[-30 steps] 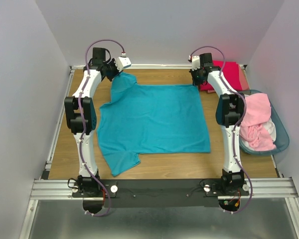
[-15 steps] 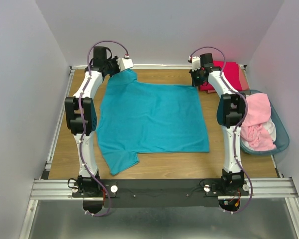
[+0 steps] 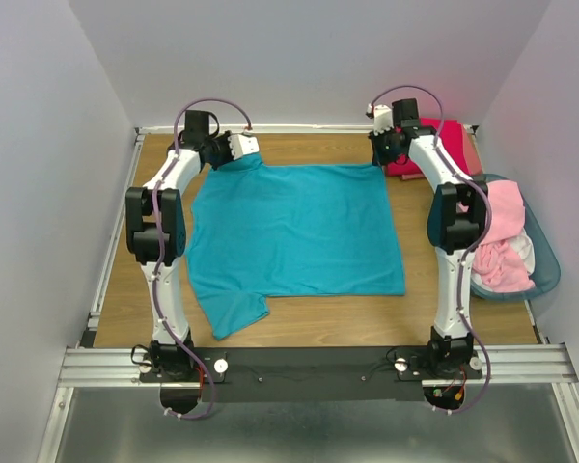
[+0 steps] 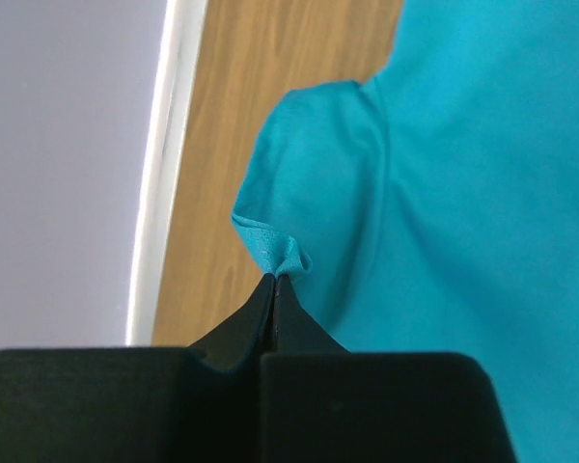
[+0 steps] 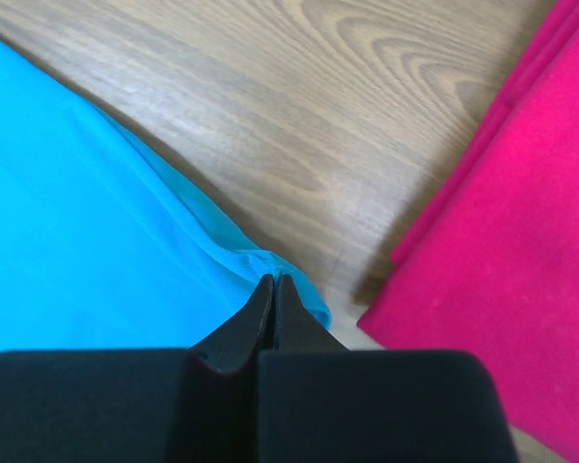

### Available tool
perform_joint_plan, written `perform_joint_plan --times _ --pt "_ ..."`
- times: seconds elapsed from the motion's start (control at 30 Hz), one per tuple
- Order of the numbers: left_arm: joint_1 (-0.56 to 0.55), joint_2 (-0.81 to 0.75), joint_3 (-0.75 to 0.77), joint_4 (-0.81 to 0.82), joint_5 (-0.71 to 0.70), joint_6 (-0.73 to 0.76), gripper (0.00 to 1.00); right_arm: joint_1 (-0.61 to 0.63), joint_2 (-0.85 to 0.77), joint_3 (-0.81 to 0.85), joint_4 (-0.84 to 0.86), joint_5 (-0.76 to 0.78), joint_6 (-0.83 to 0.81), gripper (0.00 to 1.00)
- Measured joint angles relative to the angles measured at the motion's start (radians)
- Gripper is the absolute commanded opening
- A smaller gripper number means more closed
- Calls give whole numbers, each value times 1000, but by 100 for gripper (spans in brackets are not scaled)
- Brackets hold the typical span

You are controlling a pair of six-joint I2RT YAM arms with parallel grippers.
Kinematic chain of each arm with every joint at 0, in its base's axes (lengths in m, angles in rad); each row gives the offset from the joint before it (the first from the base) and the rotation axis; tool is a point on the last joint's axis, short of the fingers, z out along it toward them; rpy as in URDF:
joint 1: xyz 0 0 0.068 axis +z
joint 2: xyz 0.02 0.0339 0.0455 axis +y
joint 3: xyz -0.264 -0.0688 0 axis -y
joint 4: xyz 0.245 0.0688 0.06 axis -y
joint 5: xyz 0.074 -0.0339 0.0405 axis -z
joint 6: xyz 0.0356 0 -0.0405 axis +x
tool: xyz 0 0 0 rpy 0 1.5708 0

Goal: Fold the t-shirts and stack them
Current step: Grap the side of the flattened tshirt furthest away from the robot with both arms, then fold the flattened tshirt in 1/3 of the way

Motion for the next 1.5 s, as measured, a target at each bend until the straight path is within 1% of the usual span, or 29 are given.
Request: perform_joint_plan --times 0.2,0.47,0.6,0.77,1.0,1.23,1.5 --pt "3 -84 -100 0 0 -7 0 0 -78 -57 1 -10 -17 1" --pt "7 -225 -158 2 1 -13 0 0 -140 -151 2 -11 -30 1" --pt "13 -259 -193 -2 2 -12 0 0 -161 -196 0 -11 -30 1" --pt "23 -310 -286 -14 2 -8 0 0 -207 -249 1 -19 -32 1" --pt "24 -377 -370 -37 3 -8 0 0 -261 -304 1 -29 -33 1" --pt "24 -447 -443 -44 4 -9 0 0 -285 -363 1 -33 -37 1" --pt "24 -463 -528 -59 3 -18 0 0 -313 -421 1 -36 -37 0"
